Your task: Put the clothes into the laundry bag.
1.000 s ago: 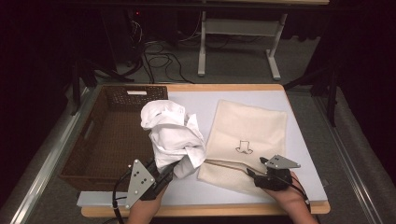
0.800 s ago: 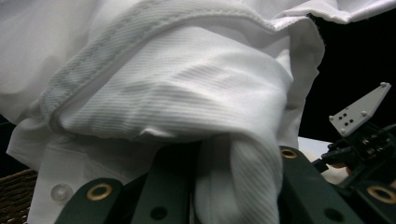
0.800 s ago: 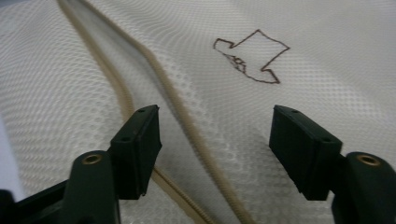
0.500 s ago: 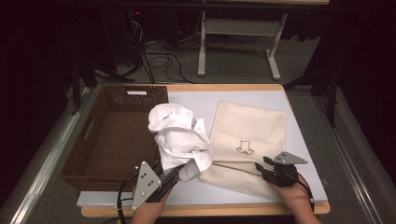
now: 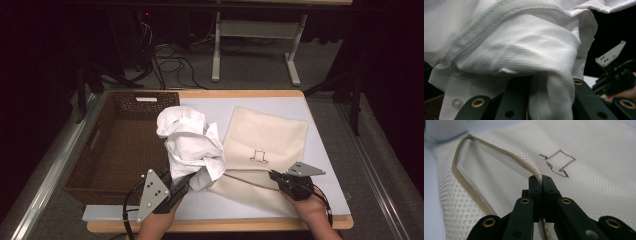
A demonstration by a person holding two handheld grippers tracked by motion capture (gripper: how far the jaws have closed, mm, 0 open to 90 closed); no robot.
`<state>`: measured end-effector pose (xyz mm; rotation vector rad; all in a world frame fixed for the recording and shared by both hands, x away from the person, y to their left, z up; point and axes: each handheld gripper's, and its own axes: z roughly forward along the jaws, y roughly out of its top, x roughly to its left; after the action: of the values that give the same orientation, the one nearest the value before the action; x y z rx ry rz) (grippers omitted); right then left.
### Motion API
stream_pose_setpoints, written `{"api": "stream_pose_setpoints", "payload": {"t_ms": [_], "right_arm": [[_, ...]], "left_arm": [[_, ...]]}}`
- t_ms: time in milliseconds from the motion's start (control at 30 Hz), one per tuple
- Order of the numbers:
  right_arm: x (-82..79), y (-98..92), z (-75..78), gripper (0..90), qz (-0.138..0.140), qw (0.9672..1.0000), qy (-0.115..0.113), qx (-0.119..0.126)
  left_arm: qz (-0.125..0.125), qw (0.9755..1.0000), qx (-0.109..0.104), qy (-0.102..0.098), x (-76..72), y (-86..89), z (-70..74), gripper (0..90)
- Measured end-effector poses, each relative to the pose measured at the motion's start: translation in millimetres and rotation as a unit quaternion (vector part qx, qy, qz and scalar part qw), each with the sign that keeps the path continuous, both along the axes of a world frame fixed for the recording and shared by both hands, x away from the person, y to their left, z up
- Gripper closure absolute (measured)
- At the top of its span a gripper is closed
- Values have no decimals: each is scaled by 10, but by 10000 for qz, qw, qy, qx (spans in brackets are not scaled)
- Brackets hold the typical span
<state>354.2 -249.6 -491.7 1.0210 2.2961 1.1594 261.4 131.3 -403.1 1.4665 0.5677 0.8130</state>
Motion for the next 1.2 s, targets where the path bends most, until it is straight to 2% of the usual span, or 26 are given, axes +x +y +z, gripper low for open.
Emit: {"api": "stream_pose_setpoints", "payload": {"t_ms": [33, 67, 200, 333, 433, 533, 567, 667, 700, 800, 967, 1000, 1033, 1067, 1100, 1133, 1200], "right_arm": [[3, 41, 16, 888, 55, 10000, 1, 51], [3, 86, 29, 888, 85, 9999, -6, 59], [27, 217, 39, 889, 154, 9998, -71, 34], [45, 211, 46, 888, 96, 9999, -57, 83], [49, 174, 57, 887, 60, 9998, -112, 155], [43, 168, 61, 887, 74, 9997, -144, 180], [33, 164, 64, 887, 86, 9997, -160, 185], [14, 152, 80, 887, 47, 9995, -189, 258], [14, 145, 87, 887, 52, 9994, -212, 269], [7, 131, 99, 888, 22, 9992, -214, 348], [5, 121, 105, 888, 5, 9990, -228, 390], [5, 121, 105, 888, 5, 9990, -228, 390], [5, 115, 113, 887, 23, 9988, -279, 413], [2, 113, 119, 887, 30, 9987, -285, 424], [-2, 113, 124, 887, 34, 9986, -298, 441], [-4, 112, 131, 887, 45, 9986, -316, 430], [-12, 117, 142, 887, 68, 9983, -355, 453]], "left_arm": [[-81, 9999, -59, -94, -1, -59, 83, 766], [-139, 9998, -97, -103, -4, -100, 110, 766], [-387, 9991, -148, -8, -45, -282, 133, 765], [-529, 9986, -64, -21, -120, -400, 149, 765], [-660, 9977, -116, -97, -205, -483, 208, 765], [-736, 9970, -147, -212, -237, -526, 236, 765], [-812, 9963, -215, -197, -239, -579, 243, 765], [-878, 9958, -182, -164, -218, -670, 214, 765], [-896, 9959, -101, -112, -180, -772, 135, 765], [-881, 9961, 53, -7, -111, -901, -36, 766], [-801, 9960, 337, 213, -18, -1046, -327, 766], [-801, 9960, 337, 213, -18, -1046, -327, 766], [-799, 9955, 405, 306, 13, -1074, -415, 766], [-824, 9950, 406, 389, 35, -1084, -458, 766], [-824, 9950, 406, 389, 35, -1084, -458, 766], [-849, 9938, 475, 538, 81, -1095, -541, 766], [-859, 9922, 572, 706, 120, -1119, -621, 766]]}}
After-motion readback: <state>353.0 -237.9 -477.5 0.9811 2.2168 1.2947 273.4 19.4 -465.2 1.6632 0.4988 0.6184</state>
